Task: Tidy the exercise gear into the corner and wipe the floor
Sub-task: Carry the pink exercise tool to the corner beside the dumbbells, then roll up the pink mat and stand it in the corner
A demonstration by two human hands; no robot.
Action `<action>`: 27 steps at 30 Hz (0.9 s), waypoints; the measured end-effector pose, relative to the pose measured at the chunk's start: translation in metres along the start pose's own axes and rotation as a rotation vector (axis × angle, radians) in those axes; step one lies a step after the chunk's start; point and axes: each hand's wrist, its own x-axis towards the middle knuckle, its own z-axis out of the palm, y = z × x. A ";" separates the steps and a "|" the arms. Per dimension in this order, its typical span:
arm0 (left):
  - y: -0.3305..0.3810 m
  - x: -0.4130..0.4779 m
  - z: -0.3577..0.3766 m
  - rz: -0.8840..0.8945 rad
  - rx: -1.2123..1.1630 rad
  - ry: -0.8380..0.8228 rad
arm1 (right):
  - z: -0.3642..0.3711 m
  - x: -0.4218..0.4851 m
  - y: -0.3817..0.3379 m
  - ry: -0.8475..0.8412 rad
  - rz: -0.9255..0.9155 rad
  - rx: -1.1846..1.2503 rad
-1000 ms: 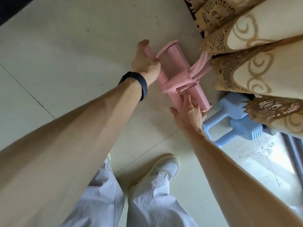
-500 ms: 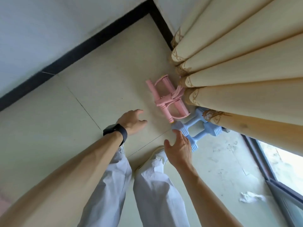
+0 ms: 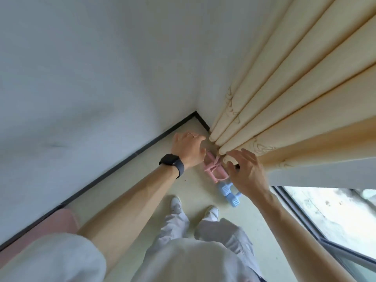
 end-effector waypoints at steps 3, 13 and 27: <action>0.024 -0.038 -0.059 0.064 0.026 0.193 | -0.044 -0.022 -0.030 0.037 -0.076 -0.031; 0.037 -0.204 -0.133 -0.132 0.064 0.593 | -0.146 -0.056 -0.101 0.177 -0.507 -0.031; 0.069 -0.648 0.030 -1.089 0.124 0.837 | -0.094 -0.275 -0.236 -0.140 -1.283 0.174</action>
